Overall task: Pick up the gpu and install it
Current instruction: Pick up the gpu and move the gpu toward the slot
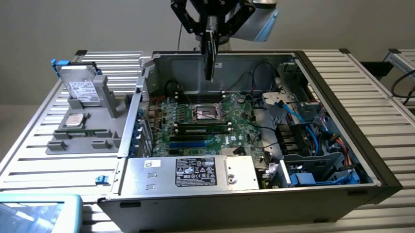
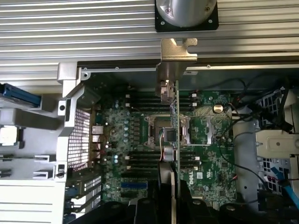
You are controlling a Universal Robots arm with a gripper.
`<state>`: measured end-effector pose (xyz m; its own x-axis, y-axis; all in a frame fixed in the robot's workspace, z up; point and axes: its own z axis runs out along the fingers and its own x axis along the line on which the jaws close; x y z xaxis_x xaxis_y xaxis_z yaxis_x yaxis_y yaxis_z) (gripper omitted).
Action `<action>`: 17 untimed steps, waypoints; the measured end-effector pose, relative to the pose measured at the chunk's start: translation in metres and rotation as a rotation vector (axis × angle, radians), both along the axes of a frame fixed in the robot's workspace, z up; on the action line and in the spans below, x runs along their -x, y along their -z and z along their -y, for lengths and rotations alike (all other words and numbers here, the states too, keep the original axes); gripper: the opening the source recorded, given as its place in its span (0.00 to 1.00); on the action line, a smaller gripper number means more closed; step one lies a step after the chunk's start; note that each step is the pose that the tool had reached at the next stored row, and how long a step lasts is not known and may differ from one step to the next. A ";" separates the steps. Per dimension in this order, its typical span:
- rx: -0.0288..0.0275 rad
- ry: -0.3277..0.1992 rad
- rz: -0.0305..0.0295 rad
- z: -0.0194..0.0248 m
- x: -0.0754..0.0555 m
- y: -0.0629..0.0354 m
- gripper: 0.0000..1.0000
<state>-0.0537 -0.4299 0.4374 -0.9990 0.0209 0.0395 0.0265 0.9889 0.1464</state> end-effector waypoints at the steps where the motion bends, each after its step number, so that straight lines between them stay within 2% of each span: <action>1: -0.0001 -0.001 0.0001 0.0000 -0.002 0.0007 0.28; 9: -0.0007 -0.006 0.0000 -0.0014 -0.017 0.0051 0.28; 17: -0.0053 -0.015 0.0001 -0.0048 -0.027 0.0077 0.28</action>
